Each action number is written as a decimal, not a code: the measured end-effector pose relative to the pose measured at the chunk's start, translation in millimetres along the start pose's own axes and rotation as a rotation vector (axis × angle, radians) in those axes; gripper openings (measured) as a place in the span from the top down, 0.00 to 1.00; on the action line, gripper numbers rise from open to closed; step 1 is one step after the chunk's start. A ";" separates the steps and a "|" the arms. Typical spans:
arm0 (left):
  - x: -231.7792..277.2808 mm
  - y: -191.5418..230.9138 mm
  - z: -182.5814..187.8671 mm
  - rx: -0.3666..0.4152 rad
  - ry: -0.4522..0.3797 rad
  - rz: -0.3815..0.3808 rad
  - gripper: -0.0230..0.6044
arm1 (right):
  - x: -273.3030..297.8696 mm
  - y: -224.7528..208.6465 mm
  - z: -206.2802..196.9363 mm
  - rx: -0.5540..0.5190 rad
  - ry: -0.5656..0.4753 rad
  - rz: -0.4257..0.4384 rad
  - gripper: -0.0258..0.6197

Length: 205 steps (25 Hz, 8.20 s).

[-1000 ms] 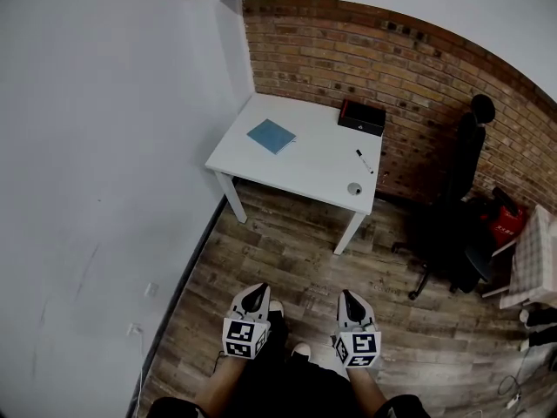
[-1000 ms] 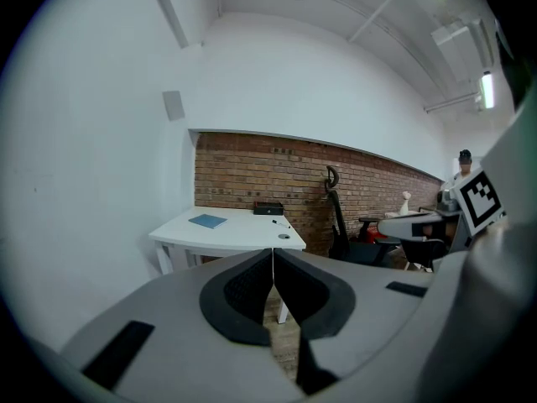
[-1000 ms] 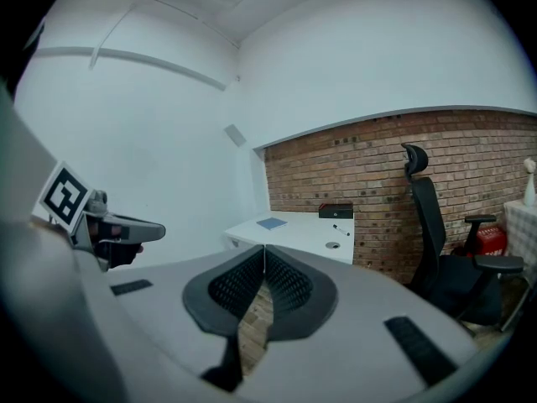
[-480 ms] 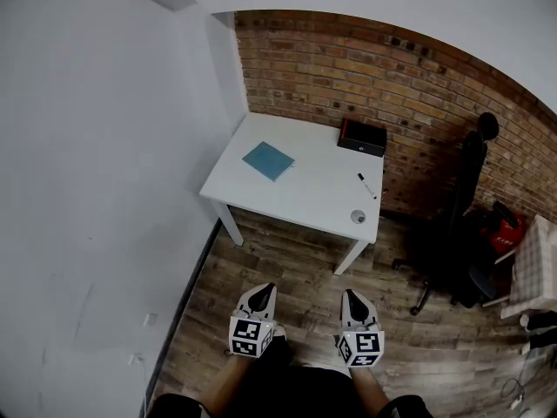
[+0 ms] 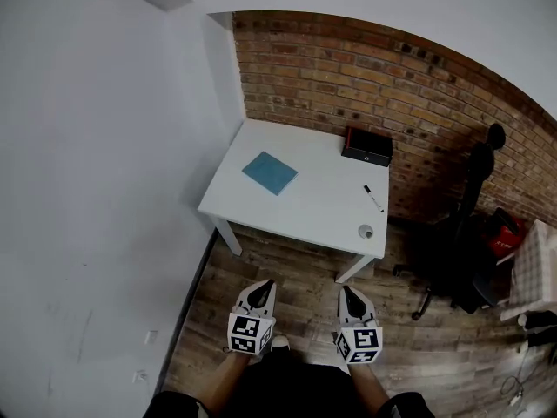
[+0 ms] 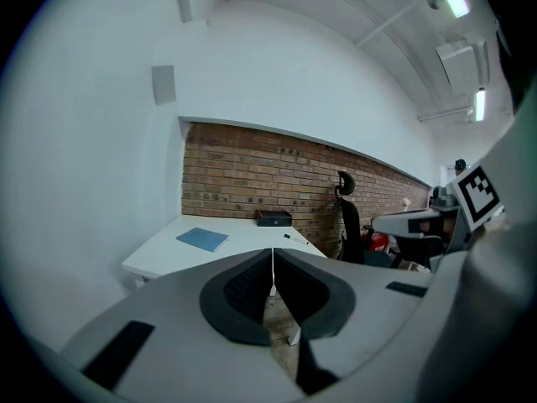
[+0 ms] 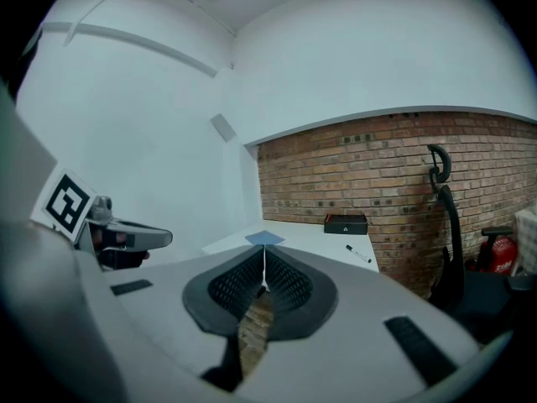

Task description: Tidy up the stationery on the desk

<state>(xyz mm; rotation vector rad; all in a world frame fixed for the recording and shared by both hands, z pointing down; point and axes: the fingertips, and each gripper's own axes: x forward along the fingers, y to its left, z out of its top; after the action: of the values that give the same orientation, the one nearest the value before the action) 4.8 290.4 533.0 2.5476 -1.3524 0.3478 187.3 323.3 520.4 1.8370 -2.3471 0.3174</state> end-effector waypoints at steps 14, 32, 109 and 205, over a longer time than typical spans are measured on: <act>29.5 59.1 2.7 0.001 0.000 -0.041 0.94 | 57.5 27.2 -1.3 0.007 0.017 -0.023 0.92; 110.1 121.4 13.0 -0.014 0.050 -0.006 0.94 | 183.5 6.7 14.0 0.022 0.037 0.048 0.92; 334.7 311.4 -42.0 -0.257 0.371 0.114 0.67 | 628.1 -45.1 -107.1 -0.121 0.809 0.489 0.62; 414.4 393.5 -73.6 -0.144 0.627 -0.180 0.54 | 584.9 41.8 -118.3 0.533 0.739 0.089 0.71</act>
<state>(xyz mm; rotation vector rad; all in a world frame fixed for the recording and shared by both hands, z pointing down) -104.6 -222.8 771.0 2.1455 -0.8705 0.8839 3.1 -186.7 773.0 1.3993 -1.9027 1.4600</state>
